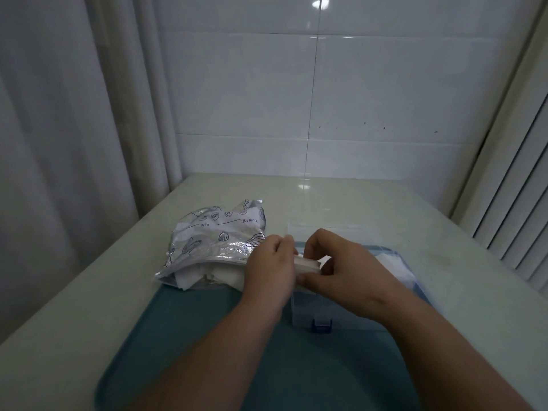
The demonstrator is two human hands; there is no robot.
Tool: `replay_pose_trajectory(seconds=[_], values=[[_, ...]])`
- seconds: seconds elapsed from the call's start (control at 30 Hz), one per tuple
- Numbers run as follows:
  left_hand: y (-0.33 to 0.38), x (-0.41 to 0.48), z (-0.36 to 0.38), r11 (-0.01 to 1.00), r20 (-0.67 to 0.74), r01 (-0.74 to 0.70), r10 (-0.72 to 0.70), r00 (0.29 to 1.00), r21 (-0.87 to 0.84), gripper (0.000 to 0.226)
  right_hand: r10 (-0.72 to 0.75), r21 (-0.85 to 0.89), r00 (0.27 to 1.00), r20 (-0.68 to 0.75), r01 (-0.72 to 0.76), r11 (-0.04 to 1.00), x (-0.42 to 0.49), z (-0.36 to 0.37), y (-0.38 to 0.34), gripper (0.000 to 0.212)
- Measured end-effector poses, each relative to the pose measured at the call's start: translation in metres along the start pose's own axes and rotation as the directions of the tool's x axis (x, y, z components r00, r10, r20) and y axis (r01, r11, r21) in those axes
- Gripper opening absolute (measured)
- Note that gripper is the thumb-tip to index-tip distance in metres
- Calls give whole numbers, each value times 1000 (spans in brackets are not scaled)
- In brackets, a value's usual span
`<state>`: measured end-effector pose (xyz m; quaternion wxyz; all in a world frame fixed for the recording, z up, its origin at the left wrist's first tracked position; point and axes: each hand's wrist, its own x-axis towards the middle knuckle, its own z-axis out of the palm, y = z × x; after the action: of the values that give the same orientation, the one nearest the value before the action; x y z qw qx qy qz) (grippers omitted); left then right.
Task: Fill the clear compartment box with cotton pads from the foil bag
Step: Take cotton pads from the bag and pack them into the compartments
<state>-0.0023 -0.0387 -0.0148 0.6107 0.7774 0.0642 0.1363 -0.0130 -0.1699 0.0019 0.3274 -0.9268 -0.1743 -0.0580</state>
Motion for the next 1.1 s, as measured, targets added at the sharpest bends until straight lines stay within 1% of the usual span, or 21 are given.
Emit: replay_pose_trajectory(seconds=[0.1,0.2,0.3,0.4,0.47,0.5,0.57,0.6,0.67,0.73,0.8,0.9,0.97,1.03,1.1], values=[[0,0,0,1000,-4,-13,13,1000,-10,32,-23,3,1000,14,23,1000,-2,0,-2,30],[0,0,0,1000,11,-15,15,1000,-9,34,-14,-38,1000,5,14,999,-1,-1,-3,25],[4,-4,-1,996,46,-5,9,999,-93,33,8,-40,999,-43,-10,999,-1,-2,-2,23],[9,-7,-4,964,84,14,9,996,-266,27,61,84,991,-117,-51,995,1,-7,-1,23],[9,-5,-5,934,136,46,2,991,-354,24,141,214,977,-160,-105,971,3,-11,-1,20],[9,-5,-6,928,153,46,12,988,-371,24,185,279,969,-161,-135,951,4,-13,-1,18],[6,-2,-7,944,155,5,49,987,-330,28,243,385,961,-129,-177,906,4,-15,-3,16],[4,-1,-8,955,152,-19,66,986,-297,34,257,407,960,-113,-192,893,4,-15,-4,14],[3,0,-8,966,140,-43,80,987,-255,42,274,382,957,-96,-219,898,3,-14,-3,10],[2,2,-10,971,133,-37,70,989,-238,42,275,307,957,-89,-236,922,3,-14,-2,7],[4,4,-12,975,151,-17,52,987,-223,40,265,274,959,-95,-231,933,3,-16,-1,9],[7,6,-19,984,225,0,41,973,-180,36,248,286,966,-68,-219,933,2,-16,1,14],[8,6,-23,994,265,-22,51,963,-111,35,249,298,968,-22,-232,926,2,-17,2,14],[7,7,-24,998,268,-49,55,962,-29,36,253,336,967,28,-247,909,2,-18,2,13],[5,7,-24,998,268,-61,53,962,21,38,266,327,963,50,-267,906,1,-19,3,12]])
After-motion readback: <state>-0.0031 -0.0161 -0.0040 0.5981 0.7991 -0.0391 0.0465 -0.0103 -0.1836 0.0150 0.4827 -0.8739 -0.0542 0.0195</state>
